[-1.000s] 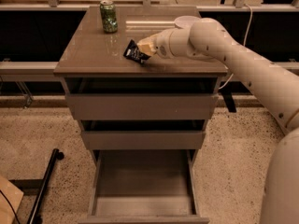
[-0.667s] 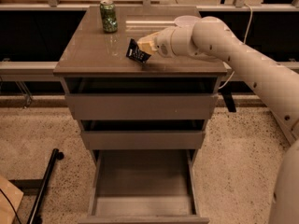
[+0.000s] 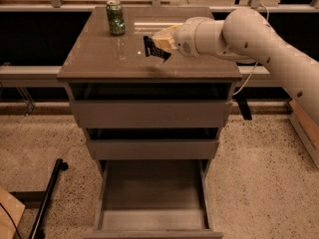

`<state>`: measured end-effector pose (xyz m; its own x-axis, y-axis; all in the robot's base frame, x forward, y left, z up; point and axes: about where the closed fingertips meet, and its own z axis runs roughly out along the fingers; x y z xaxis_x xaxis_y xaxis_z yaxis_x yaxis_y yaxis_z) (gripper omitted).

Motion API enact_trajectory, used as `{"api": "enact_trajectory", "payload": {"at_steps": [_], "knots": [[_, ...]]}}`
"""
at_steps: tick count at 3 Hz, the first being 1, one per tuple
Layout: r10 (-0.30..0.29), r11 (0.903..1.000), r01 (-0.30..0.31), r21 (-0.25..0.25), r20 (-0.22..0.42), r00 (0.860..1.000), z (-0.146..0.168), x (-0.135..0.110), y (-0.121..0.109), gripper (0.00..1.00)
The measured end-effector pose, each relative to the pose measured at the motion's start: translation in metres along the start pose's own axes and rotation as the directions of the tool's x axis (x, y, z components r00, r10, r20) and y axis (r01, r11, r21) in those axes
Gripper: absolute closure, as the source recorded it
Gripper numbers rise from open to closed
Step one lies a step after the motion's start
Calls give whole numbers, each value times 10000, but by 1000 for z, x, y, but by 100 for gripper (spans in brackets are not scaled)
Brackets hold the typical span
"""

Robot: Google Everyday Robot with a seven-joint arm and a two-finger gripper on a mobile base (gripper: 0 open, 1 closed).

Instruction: Place rxbar blueberry into bottom drawer

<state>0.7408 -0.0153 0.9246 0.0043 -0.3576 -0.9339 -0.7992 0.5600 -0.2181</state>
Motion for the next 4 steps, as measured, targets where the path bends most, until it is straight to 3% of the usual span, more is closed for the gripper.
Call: {"api": "enact_trajectory", "payload": {"at_steps": [2,4], "knots": [[-367,9992,373,-164,360,9987,1,-12,-6,100],[-359,9990,368,-243,365,9987,5,-13,-2,58]]}}
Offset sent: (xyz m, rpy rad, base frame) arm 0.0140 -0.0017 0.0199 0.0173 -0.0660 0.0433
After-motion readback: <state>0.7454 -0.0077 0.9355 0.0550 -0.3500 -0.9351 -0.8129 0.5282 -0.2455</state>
